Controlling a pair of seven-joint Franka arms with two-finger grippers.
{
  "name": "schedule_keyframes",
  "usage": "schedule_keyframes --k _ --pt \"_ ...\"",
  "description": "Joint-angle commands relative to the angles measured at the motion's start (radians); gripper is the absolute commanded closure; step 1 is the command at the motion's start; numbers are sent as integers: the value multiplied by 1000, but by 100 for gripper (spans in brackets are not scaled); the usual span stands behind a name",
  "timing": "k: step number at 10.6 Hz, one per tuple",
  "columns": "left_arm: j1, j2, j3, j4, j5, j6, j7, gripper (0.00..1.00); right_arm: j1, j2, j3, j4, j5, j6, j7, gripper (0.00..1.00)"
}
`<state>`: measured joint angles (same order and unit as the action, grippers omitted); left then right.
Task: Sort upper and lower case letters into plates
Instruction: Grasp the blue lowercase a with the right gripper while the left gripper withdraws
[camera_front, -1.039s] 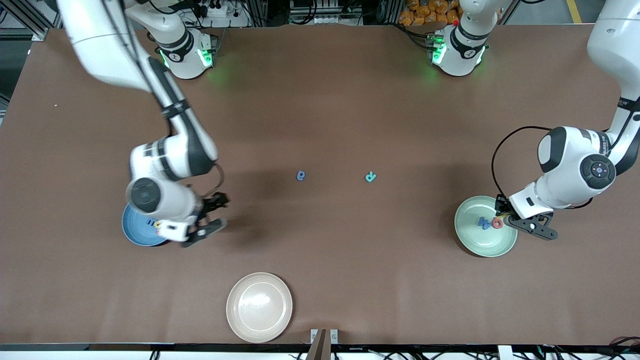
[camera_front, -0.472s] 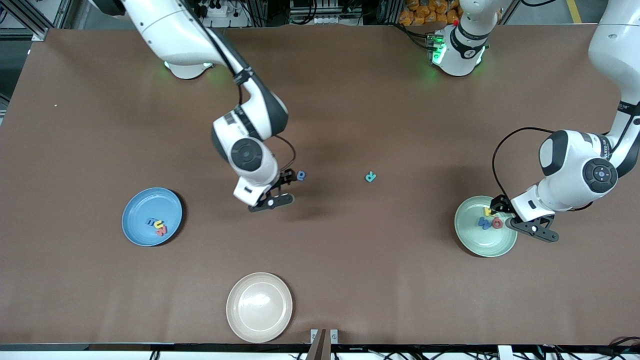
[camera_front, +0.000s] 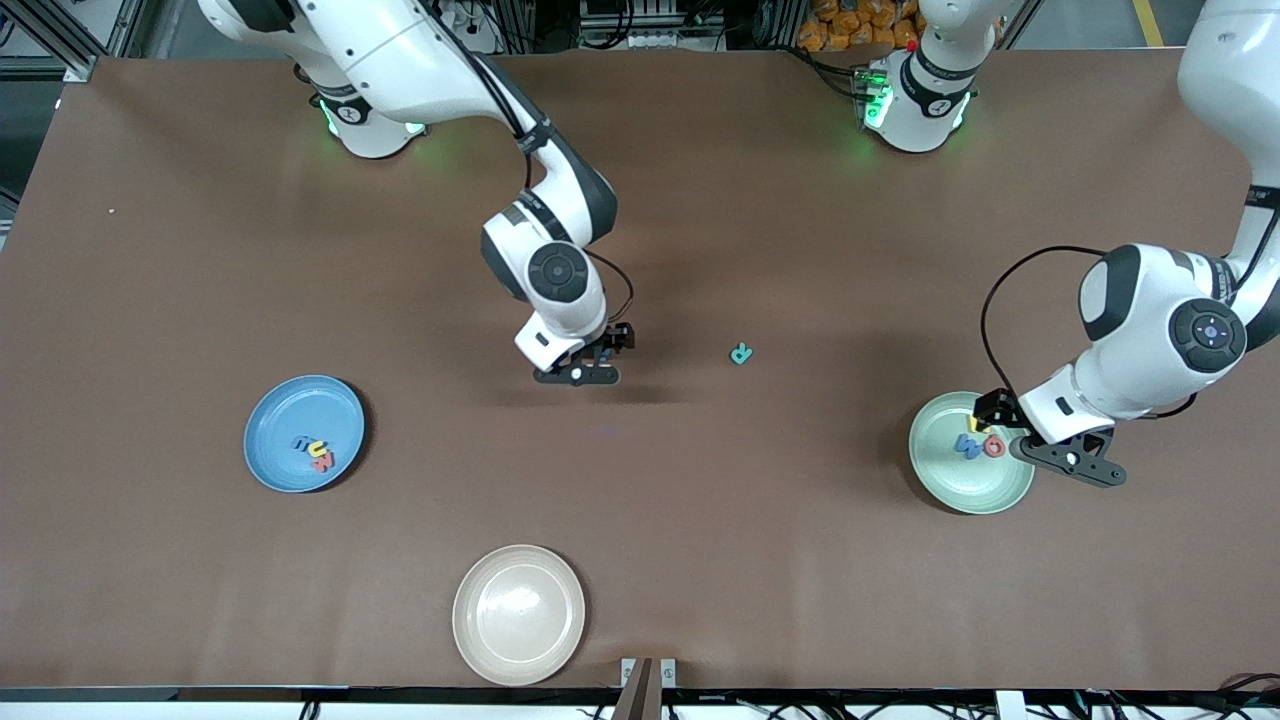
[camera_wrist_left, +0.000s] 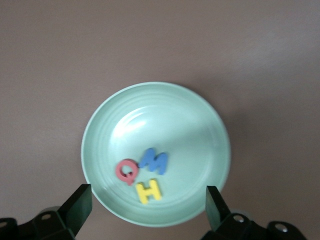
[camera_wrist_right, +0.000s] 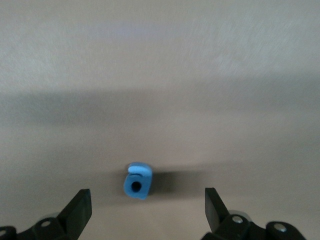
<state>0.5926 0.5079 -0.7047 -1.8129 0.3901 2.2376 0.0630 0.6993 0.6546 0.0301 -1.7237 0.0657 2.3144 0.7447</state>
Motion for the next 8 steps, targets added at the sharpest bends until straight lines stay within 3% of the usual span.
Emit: schedule_keyframes --k 1,8 --pt "1 -26 -82 10 12 -75 -116 0 25 -4 -7 -27 5 34 102 0" --pt "-272 46 -107 -16 27 -67 -288 0 11 40 -10 -22 3 65 166 0"
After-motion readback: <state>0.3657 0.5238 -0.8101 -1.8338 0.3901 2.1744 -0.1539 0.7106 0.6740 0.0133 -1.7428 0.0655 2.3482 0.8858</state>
